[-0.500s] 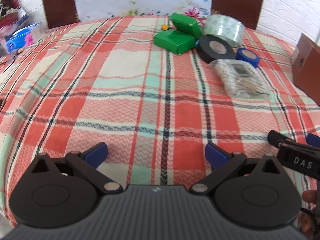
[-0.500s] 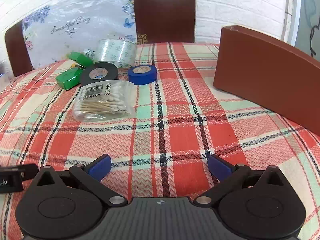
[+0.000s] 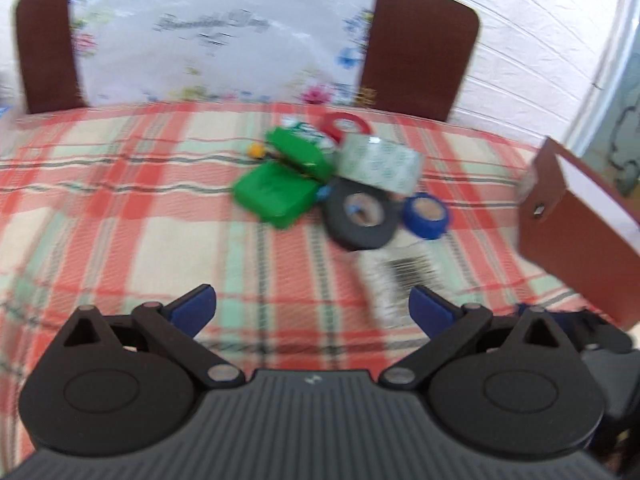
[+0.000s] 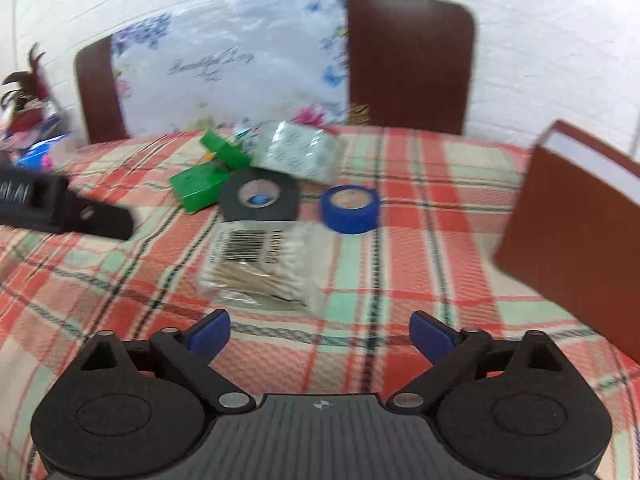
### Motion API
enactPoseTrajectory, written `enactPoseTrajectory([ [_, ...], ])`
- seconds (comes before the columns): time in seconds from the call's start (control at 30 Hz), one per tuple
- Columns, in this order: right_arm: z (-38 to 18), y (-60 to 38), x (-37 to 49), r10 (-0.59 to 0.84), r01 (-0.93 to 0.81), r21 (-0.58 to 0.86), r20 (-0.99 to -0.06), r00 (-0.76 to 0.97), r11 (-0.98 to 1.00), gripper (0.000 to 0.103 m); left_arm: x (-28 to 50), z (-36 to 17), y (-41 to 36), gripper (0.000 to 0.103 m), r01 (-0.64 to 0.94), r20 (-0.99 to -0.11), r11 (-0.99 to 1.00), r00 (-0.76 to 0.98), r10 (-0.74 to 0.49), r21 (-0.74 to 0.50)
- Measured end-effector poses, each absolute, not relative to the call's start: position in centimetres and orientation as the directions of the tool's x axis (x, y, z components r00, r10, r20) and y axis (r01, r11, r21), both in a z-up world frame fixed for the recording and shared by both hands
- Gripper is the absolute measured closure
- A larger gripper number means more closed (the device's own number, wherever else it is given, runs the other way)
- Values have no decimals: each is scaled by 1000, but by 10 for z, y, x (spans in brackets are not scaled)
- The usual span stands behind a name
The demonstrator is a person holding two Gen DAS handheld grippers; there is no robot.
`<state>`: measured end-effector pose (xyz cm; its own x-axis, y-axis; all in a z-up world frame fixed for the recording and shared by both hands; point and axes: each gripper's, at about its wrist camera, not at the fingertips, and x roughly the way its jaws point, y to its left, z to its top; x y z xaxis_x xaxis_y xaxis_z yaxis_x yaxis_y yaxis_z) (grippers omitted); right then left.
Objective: Organize objects
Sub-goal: 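Reach the left gripper to the clear bag of cotton swabs and grasp it, then carry the swab bag into the brown box and open the left gripper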
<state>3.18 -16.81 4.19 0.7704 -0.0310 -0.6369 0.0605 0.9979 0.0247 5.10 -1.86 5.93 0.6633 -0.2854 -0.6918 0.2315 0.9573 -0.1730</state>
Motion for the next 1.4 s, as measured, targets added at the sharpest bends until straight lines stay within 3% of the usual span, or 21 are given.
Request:
enactPoseTrajectory([
  [0.13,38,-167,39,31,-14,33,-632,774,999,20,70,53,-34,23,265,-722,943,610,-326,-201],
  [0.2,37,-168,42,58,-43,39,-634,771,998,24,80,49,-38,38,264,-740,934,573,-352,-240],
  [0.47,22,-178,64,143,-110,92,-652,745,990,25,104,25,-50,53,275,-764,896,471,-442,-349],
  [0.63,15,-176,69,167,-154,75,-630,759,985,12,109,14,-44,53,255,-735,871,467,-491,-420],
  [0.77,13,-170,73,145,-158,36,-626,766,987,10,109,14,-42,54,270,-723,863,471,-506,-427],
  [0.87,14,-172,75,140,-144,44,-623,770,989,12,109,15,-37,64,254,-702,829,443,-558,-499],
  [1.03,15,-172,74,139,-153,31,-616,775,988,15,107,28,-33,64,276,-655,804,471,-591,-527],
  [1.1,14,-170,79,139,-159,24,-621,771,987,15,112,25,-39,65,281,-680,821,462,-570,-497],
  [1.17,15,-168,83,149,-168,29,-624,767,985,26,118,14,-47,76,281,-722,846,440,-533,-453],
  [1.2,16,-166,84,153,-177,24,-622,768,984,36,117,13,-47,77,280,-716,847,452,-532,-452],
  [1.3,22,-168,81,139,-163,18,-623,769,986,46,112,24,-46,84,290,-708,845,460,-535,-449],
  [1.4,39,-180,71,119,-135,15,-584,803,991,48,104,52,-56,85,351,-667,823,482,-568,-447],
])
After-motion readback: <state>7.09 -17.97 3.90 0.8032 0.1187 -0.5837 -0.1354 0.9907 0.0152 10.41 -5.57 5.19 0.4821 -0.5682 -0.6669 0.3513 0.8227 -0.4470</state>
